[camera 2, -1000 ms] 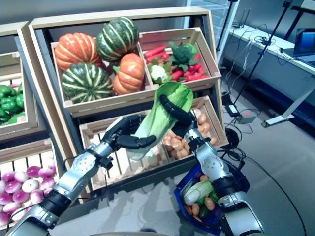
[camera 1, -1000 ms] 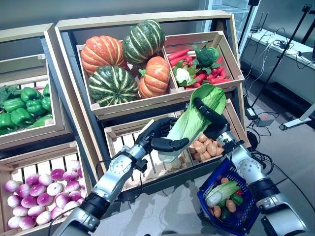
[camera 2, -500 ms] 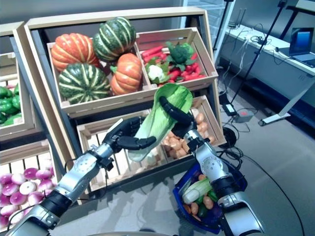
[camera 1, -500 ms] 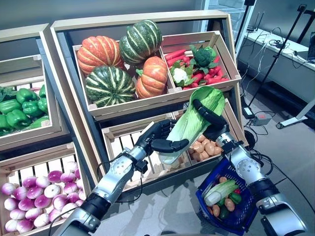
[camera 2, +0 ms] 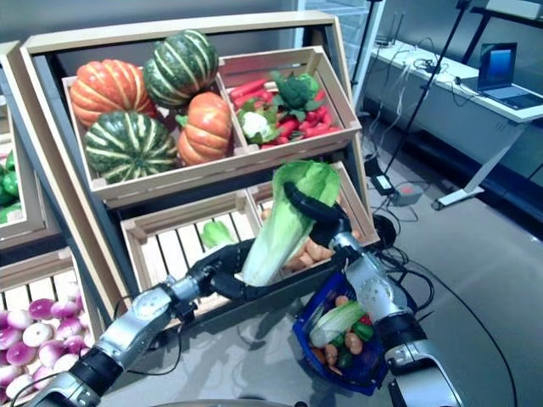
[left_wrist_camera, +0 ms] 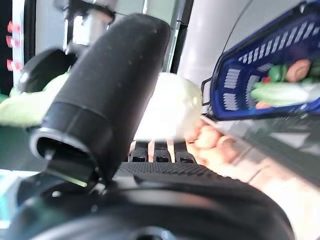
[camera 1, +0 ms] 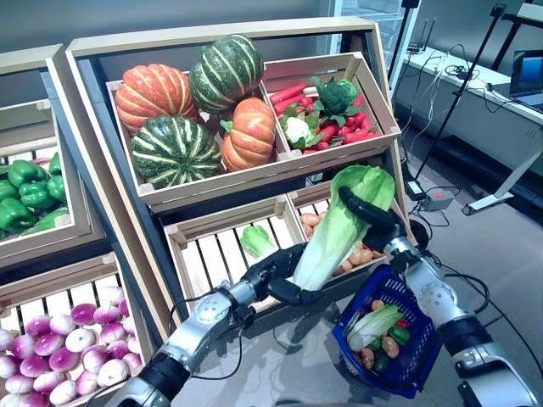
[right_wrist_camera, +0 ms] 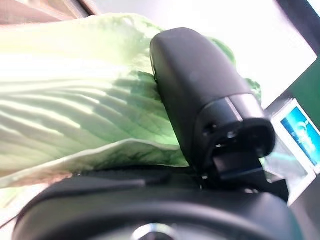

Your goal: Put vegetables into the basket

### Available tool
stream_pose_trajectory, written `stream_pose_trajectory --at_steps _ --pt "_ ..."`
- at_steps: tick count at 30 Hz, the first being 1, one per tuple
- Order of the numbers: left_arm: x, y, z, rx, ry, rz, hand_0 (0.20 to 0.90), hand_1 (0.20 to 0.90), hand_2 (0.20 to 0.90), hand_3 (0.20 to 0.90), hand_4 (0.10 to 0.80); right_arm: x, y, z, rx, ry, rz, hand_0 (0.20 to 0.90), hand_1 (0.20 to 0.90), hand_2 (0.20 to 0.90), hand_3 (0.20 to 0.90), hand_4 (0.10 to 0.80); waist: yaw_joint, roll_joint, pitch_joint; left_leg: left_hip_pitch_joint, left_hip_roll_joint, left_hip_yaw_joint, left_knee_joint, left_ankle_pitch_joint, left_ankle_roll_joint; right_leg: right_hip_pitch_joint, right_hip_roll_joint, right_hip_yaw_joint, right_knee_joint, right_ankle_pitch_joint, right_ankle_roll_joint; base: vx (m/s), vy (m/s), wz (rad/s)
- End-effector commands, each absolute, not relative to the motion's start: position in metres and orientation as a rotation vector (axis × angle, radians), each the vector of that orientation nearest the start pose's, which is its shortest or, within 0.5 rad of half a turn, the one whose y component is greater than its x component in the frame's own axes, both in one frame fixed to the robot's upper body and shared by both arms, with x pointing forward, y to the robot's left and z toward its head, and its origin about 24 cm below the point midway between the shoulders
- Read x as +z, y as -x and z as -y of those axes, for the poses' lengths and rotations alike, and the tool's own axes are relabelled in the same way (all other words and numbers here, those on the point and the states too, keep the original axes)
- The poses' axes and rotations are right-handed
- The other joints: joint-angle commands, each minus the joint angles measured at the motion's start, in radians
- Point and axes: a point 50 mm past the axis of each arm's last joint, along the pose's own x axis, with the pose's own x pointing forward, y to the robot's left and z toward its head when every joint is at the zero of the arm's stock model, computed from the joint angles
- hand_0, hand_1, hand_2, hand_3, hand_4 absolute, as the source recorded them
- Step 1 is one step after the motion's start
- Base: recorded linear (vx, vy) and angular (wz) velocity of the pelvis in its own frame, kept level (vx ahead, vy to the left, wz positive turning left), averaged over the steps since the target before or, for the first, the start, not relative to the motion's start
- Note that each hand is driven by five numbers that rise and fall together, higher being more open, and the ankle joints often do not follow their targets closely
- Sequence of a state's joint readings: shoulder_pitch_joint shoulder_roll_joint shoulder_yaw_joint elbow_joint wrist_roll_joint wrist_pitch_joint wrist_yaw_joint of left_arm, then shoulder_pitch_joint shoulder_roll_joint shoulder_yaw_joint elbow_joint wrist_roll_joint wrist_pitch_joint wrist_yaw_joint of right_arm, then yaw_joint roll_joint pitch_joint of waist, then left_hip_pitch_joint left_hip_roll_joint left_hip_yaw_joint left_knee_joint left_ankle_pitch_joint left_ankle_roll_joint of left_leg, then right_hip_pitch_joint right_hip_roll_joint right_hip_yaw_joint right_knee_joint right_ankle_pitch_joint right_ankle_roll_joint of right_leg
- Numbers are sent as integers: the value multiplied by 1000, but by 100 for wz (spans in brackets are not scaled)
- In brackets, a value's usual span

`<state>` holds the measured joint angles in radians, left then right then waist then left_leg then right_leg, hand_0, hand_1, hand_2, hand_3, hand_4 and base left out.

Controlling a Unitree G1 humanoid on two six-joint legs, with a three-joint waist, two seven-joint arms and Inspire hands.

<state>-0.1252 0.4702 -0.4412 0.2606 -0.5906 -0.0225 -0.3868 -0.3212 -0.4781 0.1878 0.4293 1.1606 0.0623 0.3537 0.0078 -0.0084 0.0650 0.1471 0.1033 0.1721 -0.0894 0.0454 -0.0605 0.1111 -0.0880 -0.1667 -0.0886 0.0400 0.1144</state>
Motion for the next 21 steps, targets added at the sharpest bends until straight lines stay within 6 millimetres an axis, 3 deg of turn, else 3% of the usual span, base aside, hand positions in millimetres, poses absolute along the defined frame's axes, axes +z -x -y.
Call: stream_pose_trajectory --at_steps 1,4,11,14,21 --pt "30 -270 -158 -655 299 -115 900 900 900 900 800 89 -317 252 230 -543 84 300 300 300 300 400 -15 -23 -37 -4 -36 8 4 -85 5 20 -12 -22 10 -27 9 0 0 0" --pt "31 -271 -168 -592 288 -94 900 900 900 900 800 82 -313 262 177 -513 66 300 300 300 300 400 -18 -22 -34 0 -34 12 2 -86 5 21 -12 -19 9 -26 9 2 -3 -1" --pt "41 -287 -208 -279 -96 -34 900 900 900 900 800 68 -297 301 -32 -336 4 300 300 300 300 400 -24 -24 -28 0 -32 13 2 -85 1 24 -11 -20 7 -27 11 3 -12 -9" --pt "42 -289 -216 -219 -257 -43 900 900 900 900 800 66 -289 318 -125 -270 1 300 300 300 300 400 -26 -24 -24 -3 -31 14 2 -83 -1 22 -11 -21 8 -27 13 -4 -31 -3" --pt "35 -287 -216 -204 -330 -83 900 900 900 900 800 65 -278 344 -313 -121 -39 300 300 300 300 400 -28 -22 -18 -6 -33 12 2 -83 -2 20 -10 -22 6 -25 14 -1 -5 0"
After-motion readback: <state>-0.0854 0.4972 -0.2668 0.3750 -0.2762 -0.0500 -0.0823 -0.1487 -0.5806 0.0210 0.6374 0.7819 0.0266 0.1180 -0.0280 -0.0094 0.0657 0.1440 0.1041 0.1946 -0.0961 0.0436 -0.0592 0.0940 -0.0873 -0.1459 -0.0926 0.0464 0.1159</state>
